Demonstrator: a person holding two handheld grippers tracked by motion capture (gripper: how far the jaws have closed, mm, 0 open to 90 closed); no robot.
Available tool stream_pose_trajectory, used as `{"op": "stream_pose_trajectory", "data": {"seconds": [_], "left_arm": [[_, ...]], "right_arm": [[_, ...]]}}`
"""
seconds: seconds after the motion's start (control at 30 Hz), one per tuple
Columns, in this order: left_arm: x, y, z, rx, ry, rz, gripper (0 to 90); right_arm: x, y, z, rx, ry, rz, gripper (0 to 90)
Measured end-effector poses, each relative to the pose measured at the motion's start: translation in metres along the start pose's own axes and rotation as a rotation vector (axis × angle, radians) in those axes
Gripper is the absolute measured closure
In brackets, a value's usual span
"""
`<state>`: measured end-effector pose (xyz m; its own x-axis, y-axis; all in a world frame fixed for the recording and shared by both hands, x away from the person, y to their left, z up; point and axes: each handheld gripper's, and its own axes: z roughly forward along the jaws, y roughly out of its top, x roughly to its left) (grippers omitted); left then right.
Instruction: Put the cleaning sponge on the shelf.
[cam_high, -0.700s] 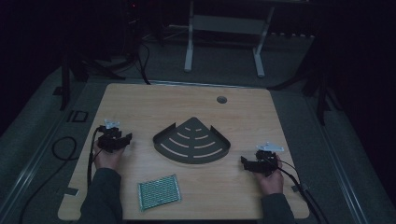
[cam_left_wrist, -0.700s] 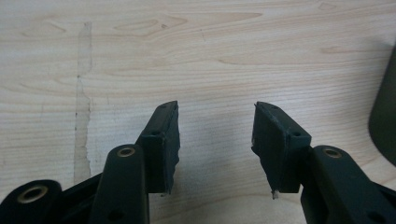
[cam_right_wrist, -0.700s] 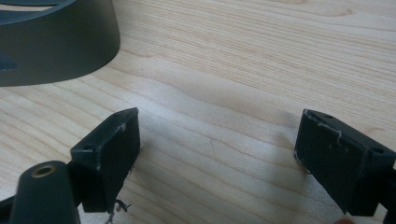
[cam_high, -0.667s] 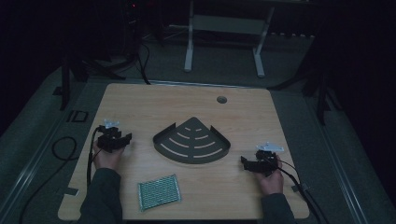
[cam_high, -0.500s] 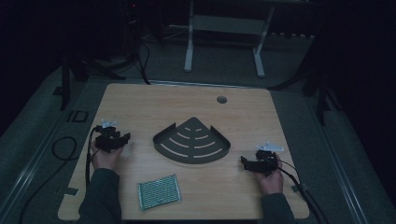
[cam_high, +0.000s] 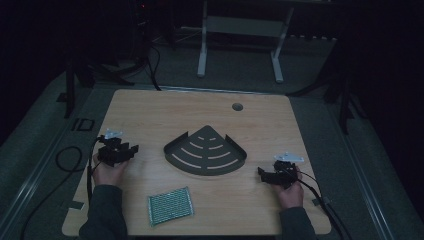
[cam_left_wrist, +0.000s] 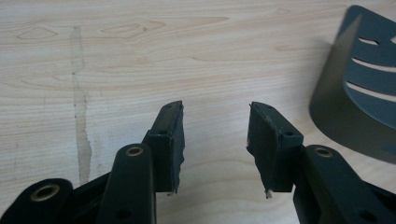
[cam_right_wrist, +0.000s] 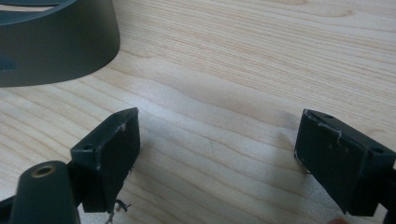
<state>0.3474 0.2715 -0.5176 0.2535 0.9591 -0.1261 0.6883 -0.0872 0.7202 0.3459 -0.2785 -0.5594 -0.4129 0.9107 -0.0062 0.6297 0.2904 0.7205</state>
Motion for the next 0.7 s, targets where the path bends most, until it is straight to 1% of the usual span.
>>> {"op": "stream_pose_trajectory", "data": {"seconds": [0.1,0.23,0.37,0.4,0.43,0.57,0.7], "left_arm": [[-0.005,-0.001,-0.004,0.005,-0.016,0.024,56.4],[-0.011,0.0,-0.011,-0.009,-0.042,0.051,57.1],[-0.016,0.0,-0.015,-0.009,-0.064,0.072,57.8],[-0.018,0.0,-0.016,-0.008,-0.07,0.074,58.0],[-0.019,0.0,-0.017,0.001,-0.089,0.075,58.2],[-0.021,-0.003,-0.02,0.009,-0.11,0.064,58.1],[-0.025,-0.005,-0.024,0.014,-0.123,0.079,59.0]], "right_arm": [[0.0,0.0,0.0,0.0,0.0,0.0,13.7],[0.0,0.0,0.0,0.0,0.0,0.0,13.7],[0.0,0.0,0.0,0.0,0.0,0.0,13.7],[0.0,0.0,0.0,0.0,0.0,0.0,13.7],[0.0,0.0,0.0,0.0,0.0,0.0,13.7],[0.0,0.0,0.0,0.0,0.0,-0.001,13.7],[0.0,0.0,0.0,0.0,0.0,-0.001,13.7]]}}
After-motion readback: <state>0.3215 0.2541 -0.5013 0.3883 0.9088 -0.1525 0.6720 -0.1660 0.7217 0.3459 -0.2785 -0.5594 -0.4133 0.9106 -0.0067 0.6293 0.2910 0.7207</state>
